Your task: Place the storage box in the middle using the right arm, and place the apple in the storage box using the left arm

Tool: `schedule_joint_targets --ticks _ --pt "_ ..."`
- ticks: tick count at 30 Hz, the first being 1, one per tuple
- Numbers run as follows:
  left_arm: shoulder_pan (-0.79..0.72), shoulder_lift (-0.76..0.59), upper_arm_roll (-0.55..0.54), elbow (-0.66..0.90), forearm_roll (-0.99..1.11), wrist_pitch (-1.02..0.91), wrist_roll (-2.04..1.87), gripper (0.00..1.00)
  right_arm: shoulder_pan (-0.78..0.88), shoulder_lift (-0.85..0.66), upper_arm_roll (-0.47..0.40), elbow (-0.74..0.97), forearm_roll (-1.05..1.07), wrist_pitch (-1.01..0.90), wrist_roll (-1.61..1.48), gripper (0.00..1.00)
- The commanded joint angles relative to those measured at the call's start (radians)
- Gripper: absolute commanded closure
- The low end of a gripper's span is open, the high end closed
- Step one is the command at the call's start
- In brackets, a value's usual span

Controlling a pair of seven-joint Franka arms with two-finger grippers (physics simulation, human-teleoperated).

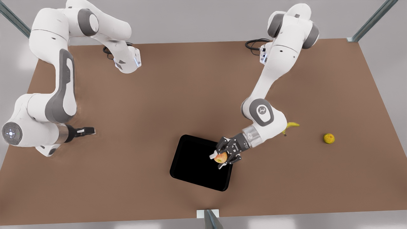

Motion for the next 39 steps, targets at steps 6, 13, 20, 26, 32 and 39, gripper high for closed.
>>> schedule_joint_targets --ticks 6,13,20,26,32,39 --pt "-0.047 0.082 -0.006 0.078 0.941 0.070 -0.160 0.21 0.009 -0.034 -0.006 0.011 -0.032 -0.090 -0.029 0.00" --pt "-0.047 0.079 -0.007 0.076 0.970 0.068 -0.166 0.00 0.010 -0.026 -0.005 0.007 -0.029 -0.090 -0.027 0.00" --pt "-0.068 0.113 -0.007 0.081 1.092 0.134 -0.120 0.00 0.010 -0.024 -0.005 0.004 -0.029 -0.088 -0.027 0.00" --pt "-0.111 0.151 -0.007 0.084 1.145 0.242 -0.122 0.00 0.010 -0.018 -0.005 0.004 -0.029 -0.087 -0.030 0.00" --pt "-0.100 0.058 0.040 0.068 1.169 0.142 -0.122 0.00 0.010 -0.018 -0.005 0.008 -0.028 -0.085 -0.032 0.00" --pt "-0.097 -0.294 0.216 -0.063 1.506 -0.579 0.494 0.00 0.012 -0.030 -0.006 0.036 -0.035 -0.087 -0.030 0.00"
